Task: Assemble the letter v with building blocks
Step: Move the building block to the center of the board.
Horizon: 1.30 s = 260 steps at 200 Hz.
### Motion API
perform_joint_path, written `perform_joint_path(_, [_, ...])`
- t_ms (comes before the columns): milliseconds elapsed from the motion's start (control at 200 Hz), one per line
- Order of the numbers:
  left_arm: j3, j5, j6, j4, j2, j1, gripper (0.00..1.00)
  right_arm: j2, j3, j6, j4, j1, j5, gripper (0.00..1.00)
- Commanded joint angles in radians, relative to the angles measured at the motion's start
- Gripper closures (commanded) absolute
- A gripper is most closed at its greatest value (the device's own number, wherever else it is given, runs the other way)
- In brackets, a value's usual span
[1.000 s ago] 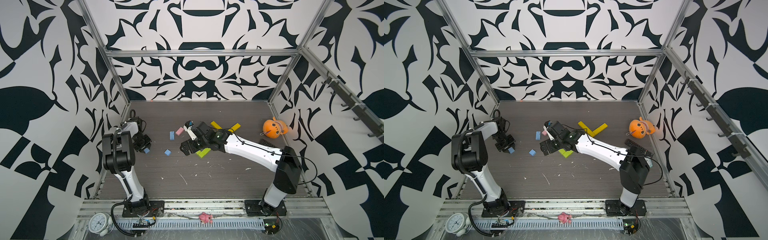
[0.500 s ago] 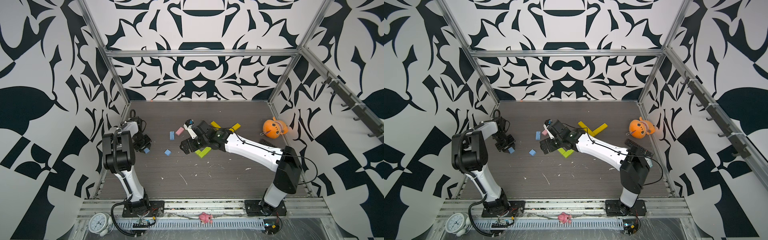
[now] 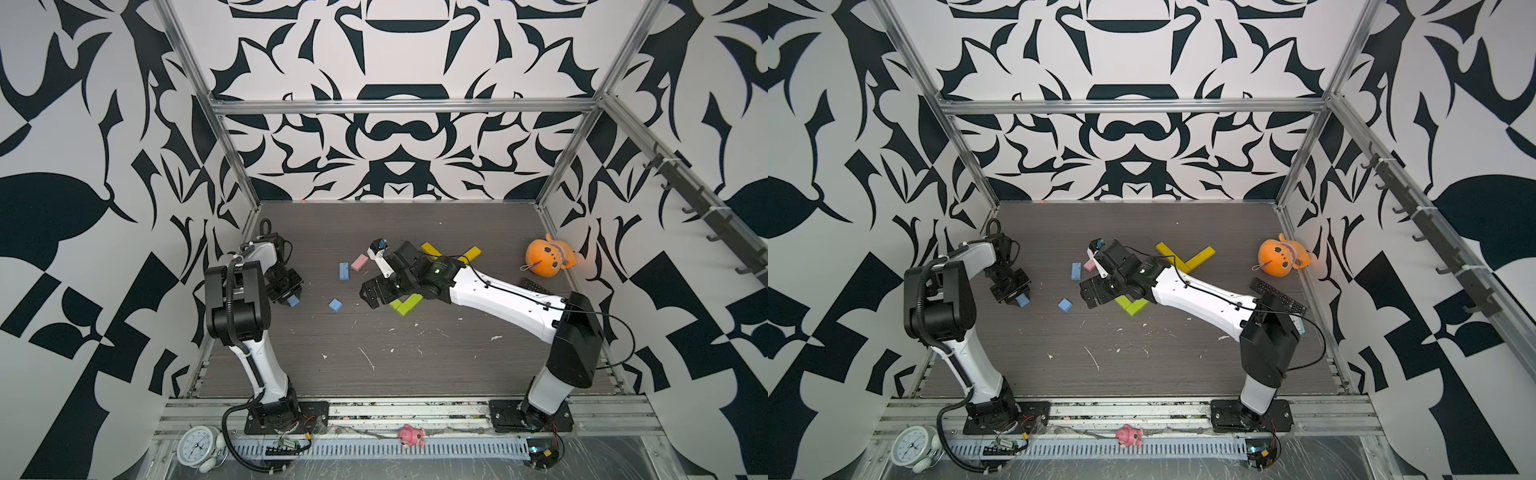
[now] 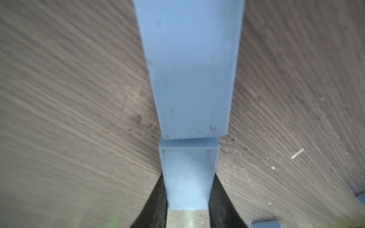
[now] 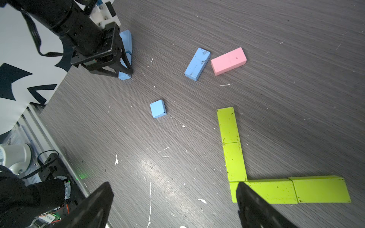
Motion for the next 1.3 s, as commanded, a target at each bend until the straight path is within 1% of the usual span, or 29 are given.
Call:
perform_joint_path(0, [0.002, 0.001, 0.002, 0.062, 0.061, 0.009, 0.70, -0.006, 0.044, 0.001, 0.017, 0.006, 0.011, 0.01])
perform_joint_path(570, [0.002, 0.022, -0.003, 0.065, 0.068, 0.016, 0.70, 0.006, 0.055, 0.003, 0.015, 0.005, 0.017, 0.01])
perform_joint_path(950, [0.006, -0.003, 0.018, 0.047, 0.056, 0.019, 0.68, -0.001, 0.047, 0.010, 0.018, 0.007, 0.024, 0.01])
perform_joint_path(970, [0.008, -0.005, 0.020, 0.021, 0.055, 0.020, 0.68, -0.003, 0.047, 0.011, 0.017, 0.007, 0.026, 0.01])
perform_joint_path(1075, [0.013, -0.012, 0.028, 0.011, 0.057, 0.020, 0.68, -0.006, 0.042, 0.010, 0.019, 0.007, 0.030, 0.01])
perform_joint_path(1295, [0.008, -0.031, 0.044, 0.003, 0.050, 0.023, 0.65, -0.001, 0.042, 0.015, 0.023, 0.006, 0.033, 0.01])
